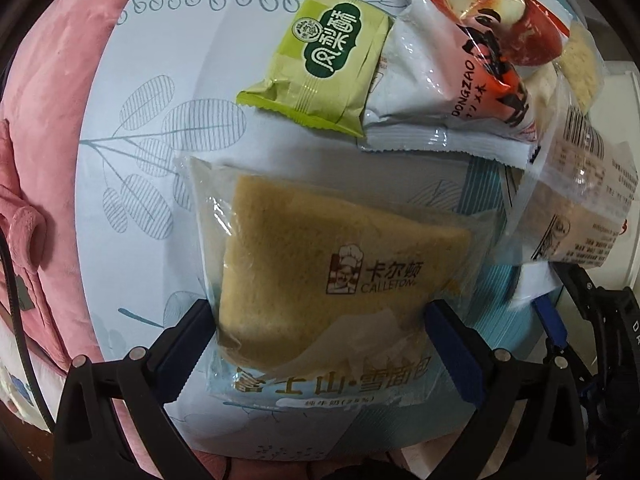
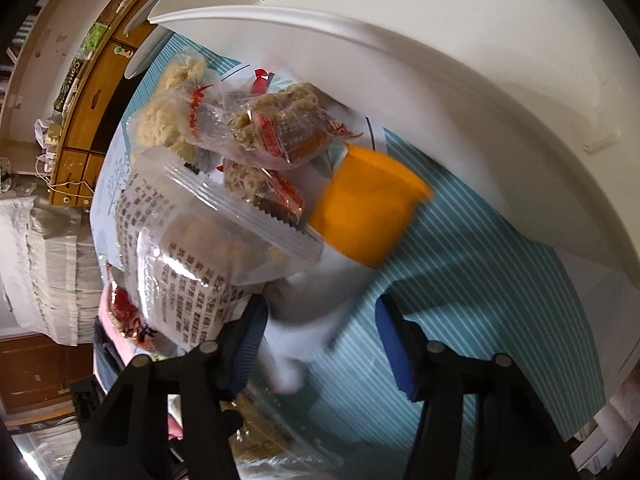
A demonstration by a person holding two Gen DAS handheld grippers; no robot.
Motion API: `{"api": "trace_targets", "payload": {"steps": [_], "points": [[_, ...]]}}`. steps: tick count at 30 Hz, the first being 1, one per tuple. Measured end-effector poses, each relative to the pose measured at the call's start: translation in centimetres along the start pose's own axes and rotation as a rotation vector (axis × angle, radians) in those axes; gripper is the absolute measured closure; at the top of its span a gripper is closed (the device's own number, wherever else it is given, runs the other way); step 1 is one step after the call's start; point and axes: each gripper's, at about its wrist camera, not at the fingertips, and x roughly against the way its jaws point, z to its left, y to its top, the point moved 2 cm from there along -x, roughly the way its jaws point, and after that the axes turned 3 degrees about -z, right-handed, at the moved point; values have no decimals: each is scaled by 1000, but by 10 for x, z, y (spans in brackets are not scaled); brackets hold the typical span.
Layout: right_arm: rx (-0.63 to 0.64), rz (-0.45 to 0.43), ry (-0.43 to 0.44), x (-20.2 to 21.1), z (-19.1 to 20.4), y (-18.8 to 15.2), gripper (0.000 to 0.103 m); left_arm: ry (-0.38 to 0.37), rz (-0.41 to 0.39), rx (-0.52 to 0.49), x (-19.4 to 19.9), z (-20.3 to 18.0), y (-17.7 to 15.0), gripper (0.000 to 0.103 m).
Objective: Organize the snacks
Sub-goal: 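Grasp the Fuji-printed bread bag with left gripper while right grasps orange-wrapped bar, then lift the bread bag with left gripper while right lifts the orange bar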
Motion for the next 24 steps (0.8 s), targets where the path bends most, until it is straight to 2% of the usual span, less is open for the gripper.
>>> {"api": "trace_targets", "payload": {"steps": [2, 4, 6, 7, 9, 10, 16, 24], "points": [[34, -15, -16, 0, 4, 1, 57, 12, -16, 4, -4, -6, 5, 0], [55, -24, -20, 0, 6, 1, 60, 22, -31, 7, -3, -9, 1, 0], [73, -34, -17, 3, 7, 1, 70, 28, -44, 15, -2, -14, 0, 0], [91, -41, -26, 6, 8, 2, 81, 30, -50, 17, -1, -18, -3, 0], [115, -52, -34, 11, 8, 0, 92, 38, -72, 18, -1, -22, -9, 0], [128, -57, -39, 14, 7, -1, 103, 43, -84, 19, -2, -22, -11, 0], [166, -72, -1, 25, 7, -7, 103, 77, -169, -67, -1, -44, -15, 0], [122, -37, 46, 20, 2, -12, 102, 68, -219, -88, -5, -43, -28, 0]]}}
